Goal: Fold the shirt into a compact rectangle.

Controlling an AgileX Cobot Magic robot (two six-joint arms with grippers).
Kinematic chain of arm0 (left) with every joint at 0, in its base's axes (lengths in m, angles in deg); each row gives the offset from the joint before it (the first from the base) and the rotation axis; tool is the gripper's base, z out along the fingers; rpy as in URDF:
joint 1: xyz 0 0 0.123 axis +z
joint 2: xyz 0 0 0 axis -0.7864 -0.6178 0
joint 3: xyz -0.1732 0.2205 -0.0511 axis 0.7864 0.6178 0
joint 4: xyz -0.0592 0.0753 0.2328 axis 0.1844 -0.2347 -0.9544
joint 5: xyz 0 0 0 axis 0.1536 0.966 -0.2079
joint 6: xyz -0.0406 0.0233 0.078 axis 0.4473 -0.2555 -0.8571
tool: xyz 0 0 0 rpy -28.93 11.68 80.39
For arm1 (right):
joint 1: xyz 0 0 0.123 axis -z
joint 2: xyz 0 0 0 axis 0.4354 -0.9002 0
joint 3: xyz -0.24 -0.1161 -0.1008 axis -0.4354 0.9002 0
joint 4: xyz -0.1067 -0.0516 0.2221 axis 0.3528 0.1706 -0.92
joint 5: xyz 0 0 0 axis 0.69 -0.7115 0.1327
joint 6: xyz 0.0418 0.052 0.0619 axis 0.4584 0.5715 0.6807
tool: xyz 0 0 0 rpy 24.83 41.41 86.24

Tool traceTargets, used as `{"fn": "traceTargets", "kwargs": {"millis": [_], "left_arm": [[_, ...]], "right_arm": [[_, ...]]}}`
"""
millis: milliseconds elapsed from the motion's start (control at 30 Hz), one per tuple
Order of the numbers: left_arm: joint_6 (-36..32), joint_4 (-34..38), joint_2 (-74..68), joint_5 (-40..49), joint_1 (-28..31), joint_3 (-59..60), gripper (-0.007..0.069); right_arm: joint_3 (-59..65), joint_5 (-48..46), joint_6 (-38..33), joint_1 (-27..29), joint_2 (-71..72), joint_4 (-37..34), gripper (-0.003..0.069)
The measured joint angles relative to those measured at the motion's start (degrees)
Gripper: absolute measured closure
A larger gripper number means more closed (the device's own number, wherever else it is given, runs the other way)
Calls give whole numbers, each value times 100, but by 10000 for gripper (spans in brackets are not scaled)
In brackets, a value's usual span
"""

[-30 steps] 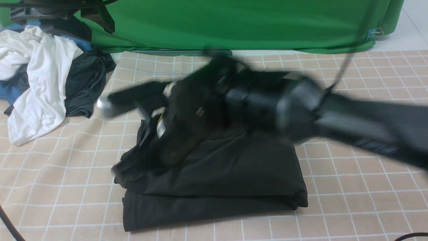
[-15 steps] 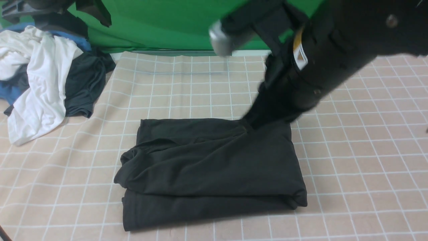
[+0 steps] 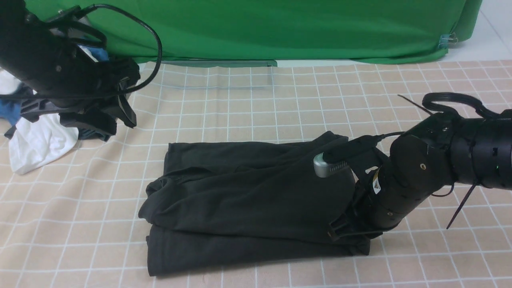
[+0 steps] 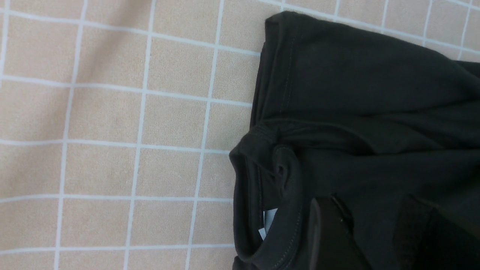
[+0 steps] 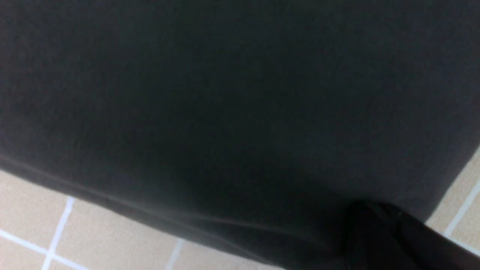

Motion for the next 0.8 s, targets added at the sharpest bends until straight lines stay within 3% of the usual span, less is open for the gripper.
{"fn": "traceTargets", "kwargs": {"millis": [200,533,667,800], "left_arm": [[-12,0,131,-3,0,4,391],[-12,-331,730,212,0,-657,391],[-12,-564,939,212,0,-695,391],[-12,-825,1006,212,0,-695,391]], "right_arm": [[-60,-403,-142,11,529,-27,631],[-141,-1282,-406,36,3703,-23,631],[361,-690,-598,36,4920,-23,631],[1663,530,-823,36,6200,-16,631]]}}
